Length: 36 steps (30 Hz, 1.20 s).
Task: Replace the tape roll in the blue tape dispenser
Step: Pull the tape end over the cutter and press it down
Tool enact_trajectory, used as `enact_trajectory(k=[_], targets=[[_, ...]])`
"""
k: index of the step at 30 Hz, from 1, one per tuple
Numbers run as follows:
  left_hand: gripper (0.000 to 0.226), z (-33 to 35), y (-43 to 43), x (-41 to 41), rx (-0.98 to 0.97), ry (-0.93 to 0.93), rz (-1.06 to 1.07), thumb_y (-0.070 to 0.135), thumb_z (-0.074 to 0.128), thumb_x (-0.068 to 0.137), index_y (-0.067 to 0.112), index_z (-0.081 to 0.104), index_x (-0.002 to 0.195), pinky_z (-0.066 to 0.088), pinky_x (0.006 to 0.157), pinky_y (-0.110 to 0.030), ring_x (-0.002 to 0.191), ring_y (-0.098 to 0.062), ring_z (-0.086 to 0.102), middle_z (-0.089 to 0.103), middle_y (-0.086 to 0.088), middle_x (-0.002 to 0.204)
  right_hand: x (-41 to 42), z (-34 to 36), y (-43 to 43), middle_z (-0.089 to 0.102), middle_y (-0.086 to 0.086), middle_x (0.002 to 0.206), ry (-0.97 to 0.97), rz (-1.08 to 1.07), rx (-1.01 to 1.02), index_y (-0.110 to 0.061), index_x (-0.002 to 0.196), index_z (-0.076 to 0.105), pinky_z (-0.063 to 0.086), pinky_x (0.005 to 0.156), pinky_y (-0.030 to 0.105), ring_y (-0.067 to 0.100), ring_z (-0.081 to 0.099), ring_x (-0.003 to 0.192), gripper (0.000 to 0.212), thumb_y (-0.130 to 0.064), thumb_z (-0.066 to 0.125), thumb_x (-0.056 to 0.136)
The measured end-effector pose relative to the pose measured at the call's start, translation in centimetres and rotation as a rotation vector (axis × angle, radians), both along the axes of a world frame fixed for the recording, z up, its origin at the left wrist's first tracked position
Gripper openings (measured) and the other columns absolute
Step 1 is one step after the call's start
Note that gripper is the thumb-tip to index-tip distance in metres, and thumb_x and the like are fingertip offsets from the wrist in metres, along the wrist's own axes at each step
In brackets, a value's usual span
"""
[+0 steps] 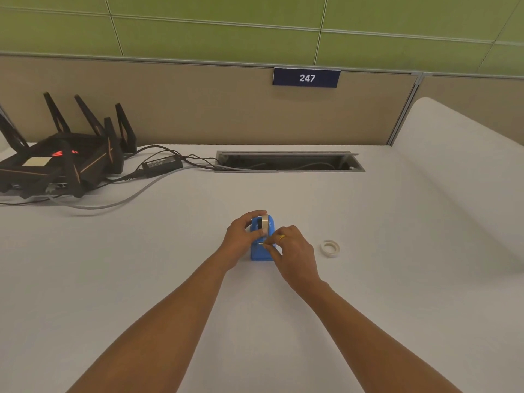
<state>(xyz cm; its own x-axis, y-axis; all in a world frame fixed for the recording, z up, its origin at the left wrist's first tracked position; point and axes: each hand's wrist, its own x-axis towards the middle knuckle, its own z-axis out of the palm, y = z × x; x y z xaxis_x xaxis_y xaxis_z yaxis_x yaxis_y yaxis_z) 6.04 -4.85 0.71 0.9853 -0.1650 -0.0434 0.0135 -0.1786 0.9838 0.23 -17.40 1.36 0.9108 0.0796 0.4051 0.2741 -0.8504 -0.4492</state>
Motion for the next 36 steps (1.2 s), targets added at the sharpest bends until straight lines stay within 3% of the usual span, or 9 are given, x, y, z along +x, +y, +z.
enact_trajectory(k=[6, 13, 23, 36], targets=[[0.042, 0.0, 0.0, 0.0, 0.006, 0.001, 0.007, 0.01, 0.062, 0.08, 0.023, 0.054, 0.119, 0.035, 0.097, -0.03, 0.124, -0.022, 0.043, 0.05, -0.006, 0.133, -0.5, 0.2, 0.1, 0.07, 0.005, 0.072, -0.143, 0.007, -0.113, -0.011, 0.076, 0.072, 0.048, 0.055, 0.021, 0.022, 0.063, 0.07, 0.009, -0.016, 0.077, 0.07], [0.044, -0.1, 0.1, -0.1, 0.024, 0.002, 0.021, 0.014, 0.063, 0.08, 0.022, 0.052, 0.122, 0.035, 0.096, -0.03, 0.125, -0.022, 0.041, 0.048, -0.005, 0.136, -0.8, -0.1, 0.3, 0.067, 0.0, 0.06, -0.295, -0.003, -0.238, -0.014, 0.065, 0.07, 0.043, 0.044, 0.018, 0.018, 0.059, 0.053, 0.019, -0.014, 0.086, 0.056], [0.043, -0.1, 0.0, -0.2, 0.043, -0.006, 0.036, 0.015, 0.062, 0.082, 0.021, 0.051, 0.123, 0.036, 0.098, -0.032, 0.125, -0.023, 0.042, 0.048, -0.005, 0.136, -0.9, -0.4, 0.1, 0.067, 0.0, 0.059, -0.364, -0.019, -0.217, -0.015, 0.061, 0.067, 0.041, 0.045, 0.015, 0.017, 0.059, 0.051, 0.022, -0.013, 0.087, 0.053], [0.044, 0.0, 0.1, -0.3, 0.035, -0.001, 0.026, 0.012, 0.062, 0.082, 0.024, 0.051, 0.122, 0.036, 0.094, -0.028, 0.121, -0.019, 0.044, 0.05, -0.003, 0.134, -0.6, -2.1, -0.8, 0.07, 0.0, 0.067, -0.155, 0.012, -0.113, -0.016, 0.068, 0.071, 0.04, 0.05, 0.014, 0.018, 0.064, 0.06, 0.016, -0.014, 0.084, 0.058]])
